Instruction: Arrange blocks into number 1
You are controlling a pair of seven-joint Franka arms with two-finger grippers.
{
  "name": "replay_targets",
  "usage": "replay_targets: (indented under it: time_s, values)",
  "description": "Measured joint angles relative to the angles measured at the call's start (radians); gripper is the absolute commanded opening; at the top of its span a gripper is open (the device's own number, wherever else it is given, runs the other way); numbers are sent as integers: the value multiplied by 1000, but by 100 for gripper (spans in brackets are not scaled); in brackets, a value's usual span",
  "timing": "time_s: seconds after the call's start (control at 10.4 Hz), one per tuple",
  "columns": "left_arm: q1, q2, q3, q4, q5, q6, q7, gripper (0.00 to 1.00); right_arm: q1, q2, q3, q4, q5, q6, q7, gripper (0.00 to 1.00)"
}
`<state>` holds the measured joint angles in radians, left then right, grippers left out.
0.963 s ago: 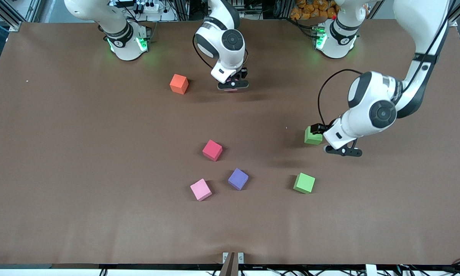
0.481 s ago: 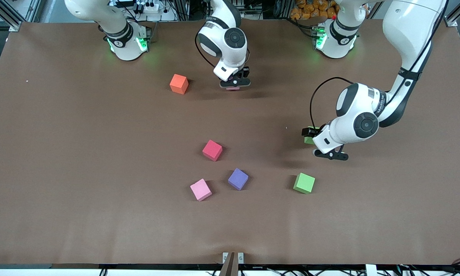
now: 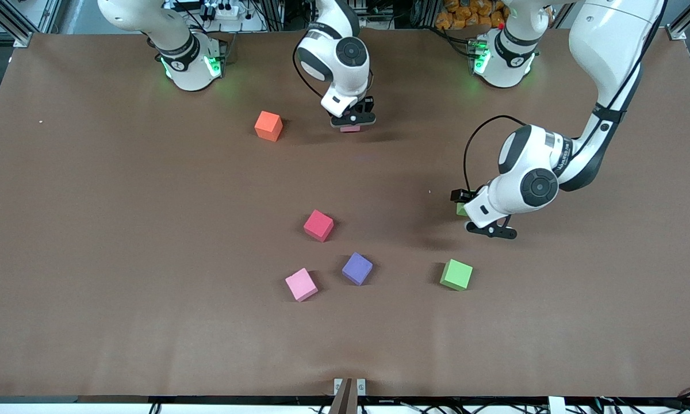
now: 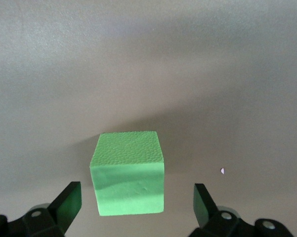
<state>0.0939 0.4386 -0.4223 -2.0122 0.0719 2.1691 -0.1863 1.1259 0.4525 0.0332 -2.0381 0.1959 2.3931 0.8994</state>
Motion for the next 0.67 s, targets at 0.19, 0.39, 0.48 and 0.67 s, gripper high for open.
replay_targets:
  time_s: [0.19, 0.39, 0.48, 0.67]
  values:
    - [-1, 3, 2, -26, 2, 22, 0, 100, 14, 0, 0, 0, 1, 2, 12, 7]
    - [-2, 10, 13, -50, 10, 49, 0, 100, 20, 0, 0, 0, 2, 3, 18, 11]
    - [-2, 14, 16, -54, 14, 54, 0, 100, 21, 0, 0, 0, 2, 3, 19, 19]
    - [-2, 17, 16, -56, 20, 62, 0, 85, 21, 0, 0, 0, 3, 3, 19, 84]
